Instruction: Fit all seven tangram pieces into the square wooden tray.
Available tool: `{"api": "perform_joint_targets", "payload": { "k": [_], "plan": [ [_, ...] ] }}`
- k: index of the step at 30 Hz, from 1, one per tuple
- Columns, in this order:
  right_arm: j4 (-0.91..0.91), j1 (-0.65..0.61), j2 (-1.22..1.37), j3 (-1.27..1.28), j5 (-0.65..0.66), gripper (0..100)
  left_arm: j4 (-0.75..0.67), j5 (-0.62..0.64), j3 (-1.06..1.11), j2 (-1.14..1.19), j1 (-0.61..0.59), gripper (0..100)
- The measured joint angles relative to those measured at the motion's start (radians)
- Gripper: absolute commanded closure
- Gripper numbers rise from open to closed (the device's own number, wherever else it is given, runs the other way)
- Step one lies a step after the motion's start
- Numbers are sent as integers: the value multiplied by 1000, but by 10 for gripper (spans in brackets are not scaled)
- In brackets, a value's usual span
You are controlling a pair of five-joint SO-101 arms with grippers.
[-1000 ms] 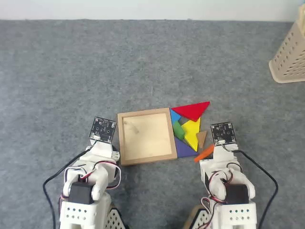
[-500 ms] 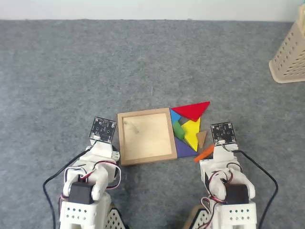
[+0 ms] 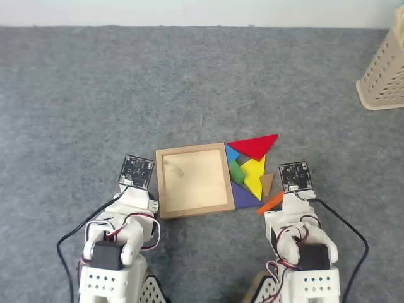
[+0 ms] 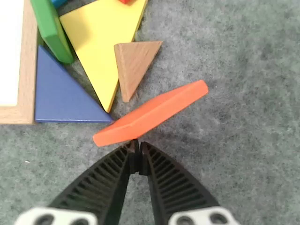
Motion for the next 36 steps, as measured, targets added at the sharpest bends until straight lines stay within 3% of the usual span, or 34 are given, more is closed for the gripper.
{"api": "perform_joint_targets", "payload": {
  "k": [17,30,36],
  "plan": [
    [0,-5,0,0,0,991,0,0,0,0,0,988],
    [-20,-287,0,0,0,991,0,0,0,0,0,988],
    [-28,-311,0,0,2,990,0,0,0,0,0,988]
  ]
}}
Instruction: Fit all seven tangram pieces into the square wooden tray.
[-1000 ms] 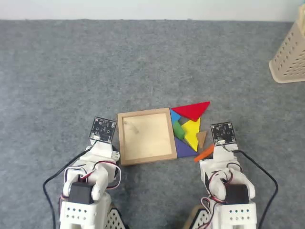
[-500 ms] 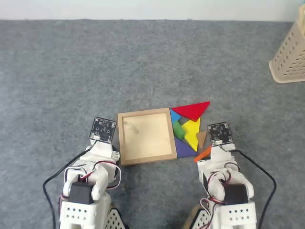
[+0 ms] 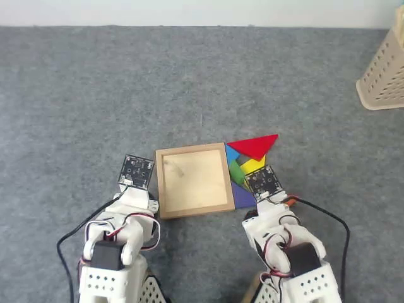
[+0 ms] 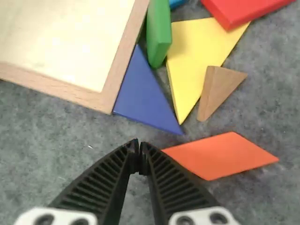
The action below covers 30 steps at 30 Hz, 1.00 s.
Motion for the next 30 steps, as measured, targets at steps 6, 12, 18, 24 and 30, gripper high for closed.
{"api": "perform_joint_targets", "payload": {
  "k": [6,12,18,24,30],
  "plan": [
    [-20,5,-2,0,0,989,0,0,0,0,0,988],
    [-138,264,-2,-3,184,989,0,0,0,0,0,988],
    [-152,565,-2,-75,316,988,0,0,0,0,0,988],
    [-80,595,5,-245,341,913,0,0,0,0,0,988],
    [-78,491,296,-425,354,835,0,0,0,0,0,988]
  ]
}}
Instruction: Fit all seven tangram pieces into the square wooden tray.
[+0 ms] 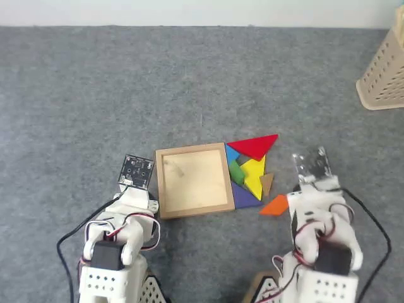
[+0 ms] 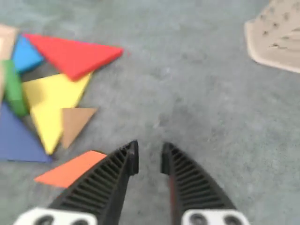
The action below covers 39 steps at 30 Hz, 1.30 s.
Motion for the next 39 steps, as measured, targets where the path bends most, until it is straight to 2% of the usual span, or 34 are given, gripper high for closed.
{"api": "perform_joint_targets", "payload": {
  "k": [5,10,14,21,28,39],
  "plan": [
    [0,-167,353,-195,0,773,0,0,0,0,0,988],
    [0,-279,664,-359,83,700,0,0,0,0,0,988],
    [0,-301,887,-496,152,665,0,0,0,0,0,988],
    [-3,-307,1181,-698,354,623,0,0,0,0,0,988],
    [-118,-353,1398,-715,525,623,0,0,0,0,0,988],
    [-313,-368,1571,-720,680,626,0,0,0,0,0,988]
  ]
}}
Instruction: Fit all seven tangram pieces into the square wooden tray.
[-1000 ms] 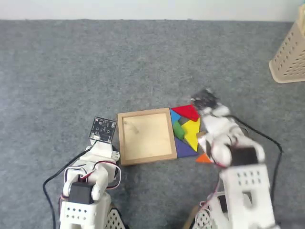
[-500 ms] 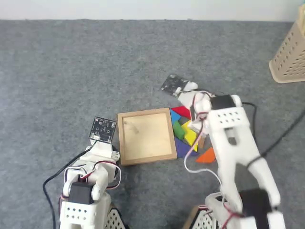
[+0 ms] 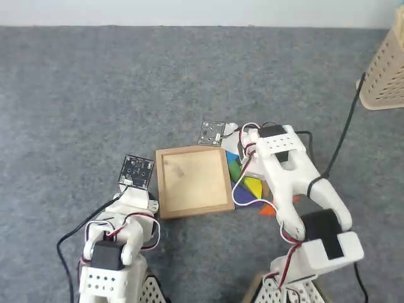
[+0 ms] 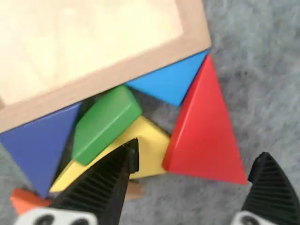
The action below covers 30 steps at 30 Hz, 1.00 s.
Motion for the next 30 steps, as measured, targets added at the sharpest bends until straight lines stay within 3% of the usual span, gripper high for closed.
{"api": "perform_joint_targets", "payload": {
  "k": [4,13,22,30],
  "plan": [
    [-63,-2,43,-11,5,629,0,0,0,0,0,988],
    [-87,3,92,-41,5,750,0,0,0,0,0,988],
    [-51,6,109,-77,5,750,0,0,0,0,0,988],
    [-9,110,120,-115,3,751,0,0,0,0,0,988]
  ]
}}
